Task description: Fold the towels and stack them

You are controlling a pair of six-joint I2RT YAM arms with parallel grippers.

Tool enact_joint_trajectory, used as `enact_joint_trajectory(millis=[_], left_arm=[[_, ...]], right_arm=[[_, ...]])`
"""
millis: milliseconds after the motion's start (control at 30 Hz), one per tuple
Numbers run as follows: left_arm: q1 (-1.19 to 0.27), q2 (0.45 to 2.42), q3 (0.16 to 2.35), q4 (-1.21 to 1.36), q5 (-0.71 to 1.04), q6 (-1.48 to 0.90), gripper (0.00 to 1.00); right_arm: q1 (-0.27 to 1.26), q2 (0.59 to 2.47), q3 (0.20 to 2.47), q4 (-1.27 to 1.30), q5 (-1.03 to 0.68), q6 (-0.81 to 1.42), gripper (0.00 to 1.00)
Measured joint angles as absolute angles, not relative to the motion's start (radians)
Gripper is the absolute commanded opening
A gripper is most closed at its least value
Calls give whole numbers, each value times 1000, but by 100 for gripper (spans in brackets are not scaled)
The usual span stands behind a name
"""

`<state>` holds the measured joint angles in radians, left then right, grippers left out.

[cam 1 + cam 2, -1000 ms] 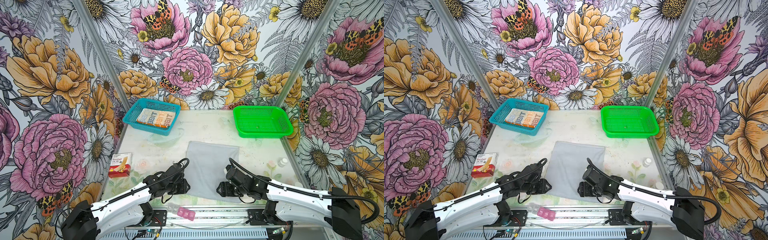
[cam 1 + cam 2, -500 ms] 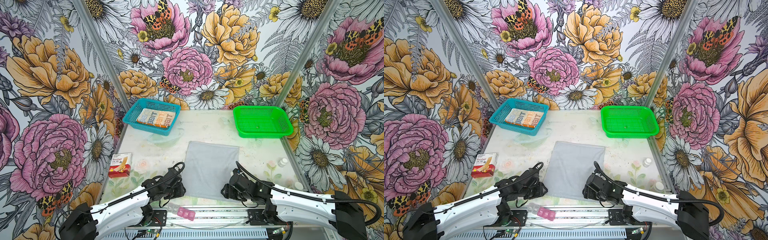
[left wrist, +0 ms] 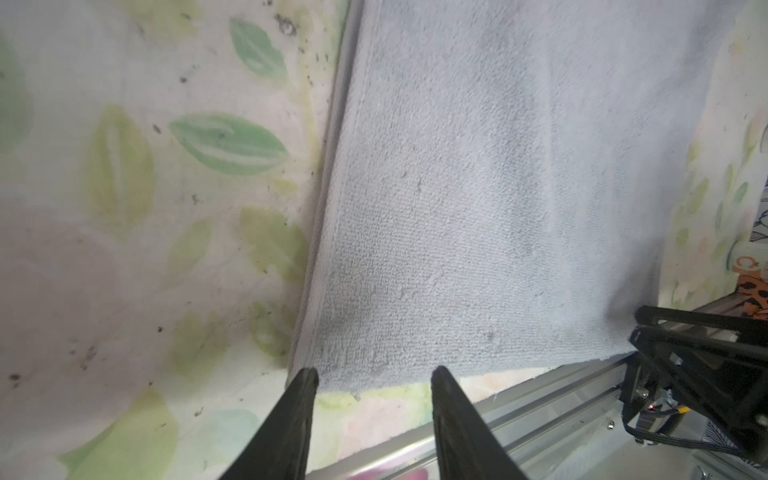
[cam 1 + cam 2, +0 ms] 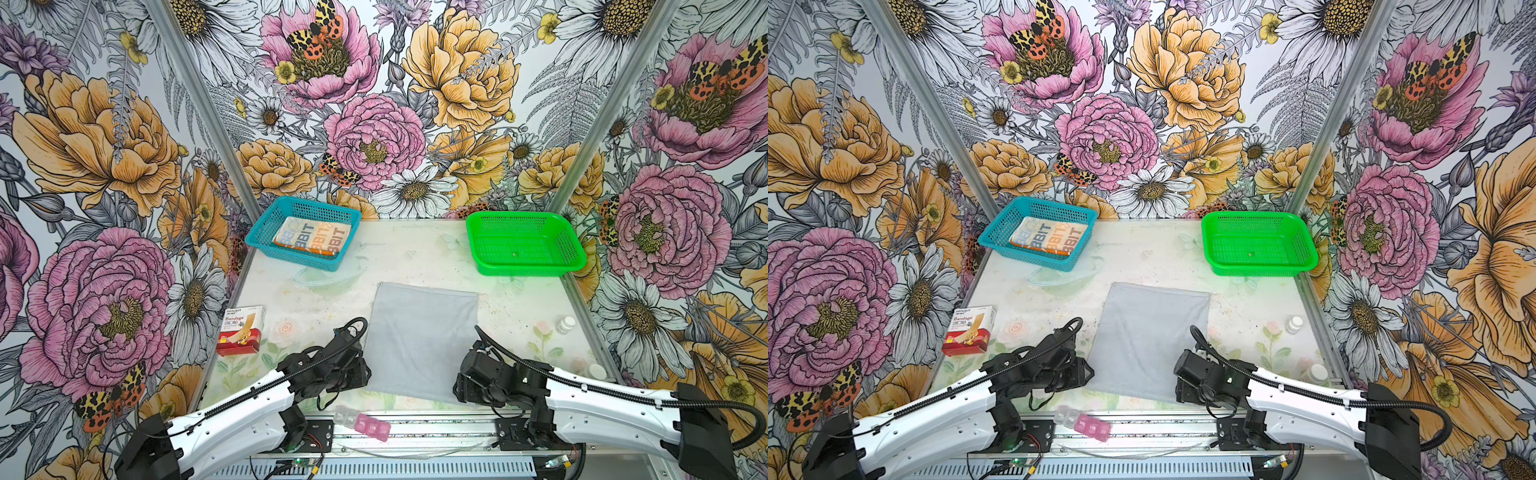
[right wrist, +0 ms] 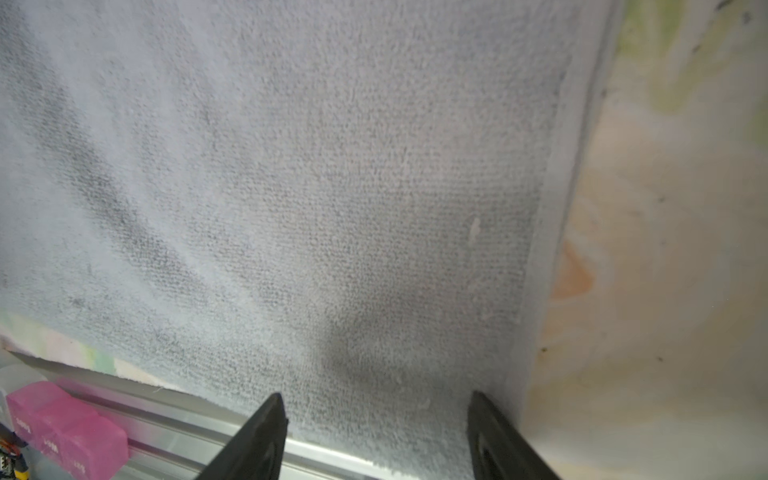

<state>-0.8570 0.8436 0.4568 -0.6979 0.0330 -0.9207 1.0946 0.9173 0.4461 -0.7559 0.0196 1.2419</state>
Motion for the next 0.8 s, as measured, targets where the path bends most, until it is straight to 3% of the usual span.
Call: enact_joint_trajectory(millis=[800], left_arm=[[-855, 991, 482, -778, 12, -906, 40]], right_arm=[[1178, 843, 401, -909, 34, 1362, 71]])
